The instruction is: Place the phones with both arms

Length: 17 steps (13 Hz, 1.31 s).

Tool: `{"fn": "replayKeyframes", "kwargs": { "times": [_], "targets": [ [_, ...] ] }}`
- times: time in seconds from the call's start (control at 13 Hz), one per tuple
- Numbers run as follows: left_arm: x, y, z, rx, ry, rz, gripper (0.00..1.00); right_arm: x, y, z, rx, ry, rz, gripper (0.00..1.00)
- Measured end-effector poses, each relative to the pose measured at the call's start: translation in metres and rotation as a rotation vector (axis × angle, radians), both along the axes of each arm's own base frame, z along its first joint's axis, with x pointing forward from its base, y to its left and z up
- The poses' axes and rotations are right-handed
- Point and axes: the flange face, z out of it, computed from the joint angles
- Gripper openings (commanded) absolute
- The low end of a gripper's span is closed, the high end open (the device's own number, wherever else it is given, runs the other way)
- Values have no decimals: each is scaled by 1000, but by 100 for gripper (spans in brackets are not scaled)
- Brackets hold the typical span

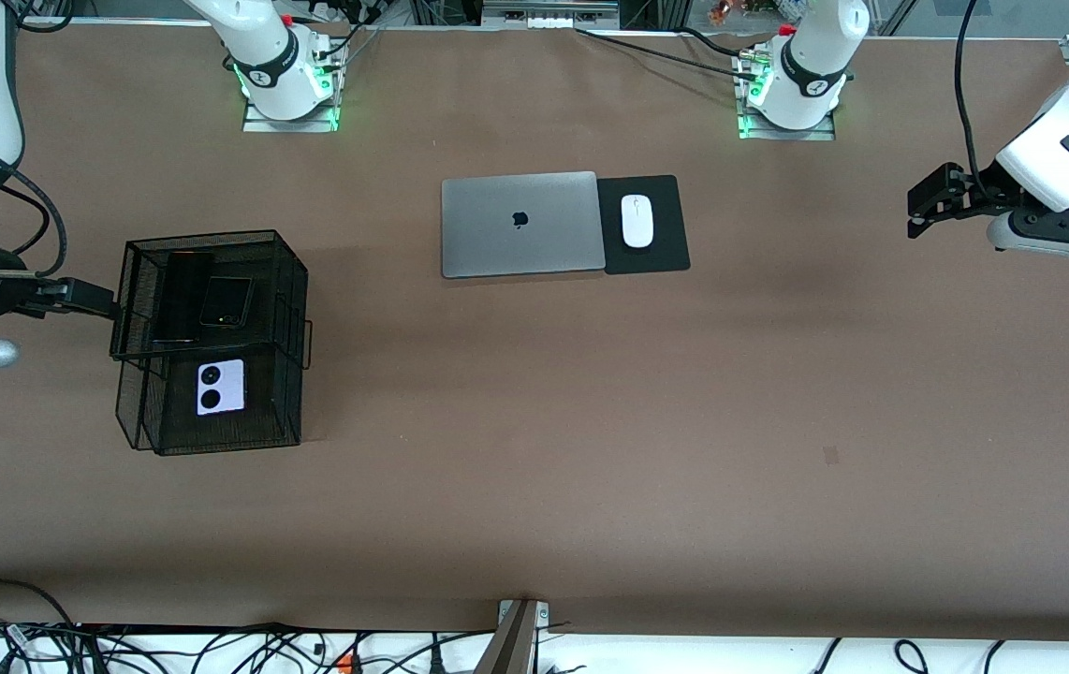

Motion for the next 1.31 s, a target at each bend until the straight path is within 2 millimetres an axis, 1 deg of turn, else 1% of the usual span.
{"fn": "replayKeyframes", "kwargs": {
  "times": [0.38, 0.61, 0.84, 1.31],
  "targets": [
    [0, -1, 0, 0, -3, -1, 100, 1, 7, 3, 1, -12, 0, 100],
    [2, -1, 2, -2, -16, -1, 100, -1, 7, 11, 1, -25, -2, 100],
    [2, -1, 3, -2, -20, -2, 100, 1, 5, 18, -1, -64, -4, 100],
    [1, -4, 5, -3, -25, -6, 100, 1, 5, 18, -2, -67, -5, 100]
  ]
}}
